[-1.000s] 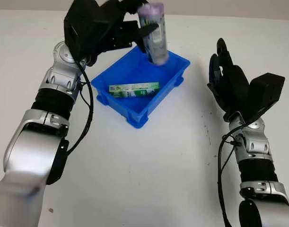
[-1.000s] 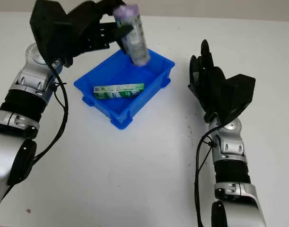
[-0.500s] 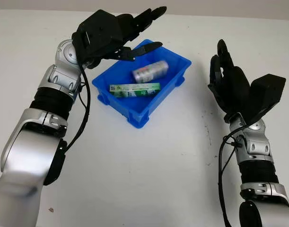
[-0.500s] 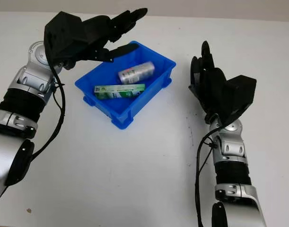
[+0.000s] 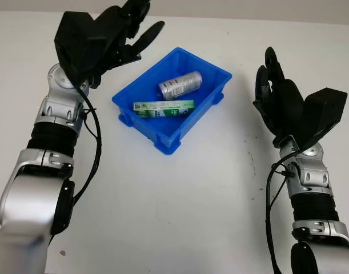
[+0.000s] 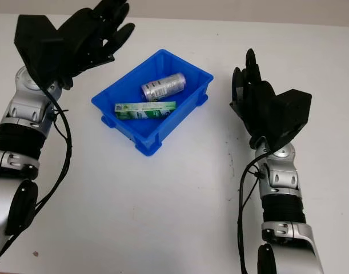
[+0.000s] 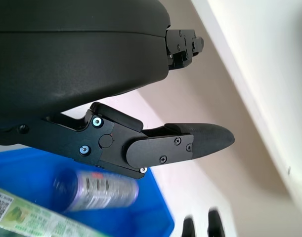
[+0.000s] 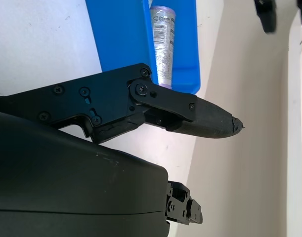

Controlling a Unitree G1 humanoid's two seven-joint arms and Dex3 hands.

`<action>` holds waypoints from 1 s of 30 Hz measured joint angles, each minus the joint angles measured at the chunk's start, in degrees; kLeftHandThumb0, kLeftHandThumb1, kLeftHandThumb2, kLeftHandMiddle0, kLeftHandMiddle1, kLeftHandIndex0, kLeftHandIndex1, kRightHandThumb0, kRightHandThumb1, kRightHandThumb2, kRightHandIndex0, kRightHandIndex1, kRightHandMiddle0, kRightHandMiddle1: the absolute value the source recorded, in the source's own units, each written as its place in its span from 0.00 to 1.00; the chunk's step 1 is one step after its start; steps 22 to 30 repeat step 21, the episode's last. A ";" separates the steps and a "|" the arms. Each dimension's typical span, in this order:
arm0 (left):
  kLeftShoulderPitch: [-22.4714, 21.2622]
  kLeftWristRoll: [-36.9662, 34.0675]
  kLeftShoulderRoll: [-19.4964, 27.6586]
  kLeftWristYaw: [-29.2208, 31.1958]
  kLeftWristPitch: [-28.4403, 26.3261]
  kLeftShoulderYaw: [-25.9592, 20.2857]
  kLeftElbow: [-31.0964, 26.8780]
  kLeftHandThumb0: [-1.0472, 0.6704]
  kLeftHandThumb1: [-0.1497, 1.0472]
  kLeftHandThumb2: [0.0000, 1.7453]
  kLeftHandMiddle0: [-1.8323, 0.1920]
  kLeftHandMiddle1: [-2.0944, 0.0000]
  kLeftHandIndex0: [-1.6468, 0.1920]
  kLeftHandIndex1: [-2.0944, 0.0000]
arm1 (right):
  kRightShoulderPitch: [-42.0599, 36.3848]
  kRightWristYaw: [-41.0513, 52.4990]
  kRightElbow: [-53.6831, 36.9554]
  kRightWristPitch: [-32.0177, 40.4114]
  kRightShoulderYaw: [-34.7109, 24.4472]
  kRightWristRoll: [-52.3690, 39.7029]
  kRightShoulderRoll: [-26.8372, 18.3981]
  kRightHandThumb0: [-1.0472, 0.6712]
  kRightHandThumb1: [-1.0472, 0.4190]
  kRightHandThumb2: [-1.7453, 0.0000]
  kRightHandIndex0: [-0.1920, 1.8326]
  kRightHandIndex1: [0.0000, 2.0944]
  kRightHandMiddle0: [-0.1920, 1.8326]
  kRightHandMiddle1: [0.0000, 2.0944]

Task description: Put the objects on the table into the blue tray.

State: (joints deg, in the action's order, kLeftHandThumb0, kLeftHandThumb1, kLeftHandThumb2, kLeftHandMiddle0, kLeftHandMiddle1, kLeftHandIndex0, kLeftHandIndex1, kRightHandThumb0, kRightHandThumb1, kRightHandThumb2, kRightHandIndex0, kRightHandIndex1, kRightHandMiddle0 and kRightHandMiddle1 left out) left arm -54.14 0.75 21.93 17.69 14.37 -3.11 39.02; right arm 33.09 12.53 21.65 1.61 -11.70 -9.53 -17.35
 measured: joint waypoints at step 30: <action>12.85 -7.98 -2.27 -4.55 -1.52 -7.15 -1.91 0.20 1.00 0.33 1.00 0.99 1.00 1.00 | -0.55 0.61 -2.93 2.90 -1.01 -0.54 -1.38 0.20 0.00 0.59 0.00 0.00 0.00 0.00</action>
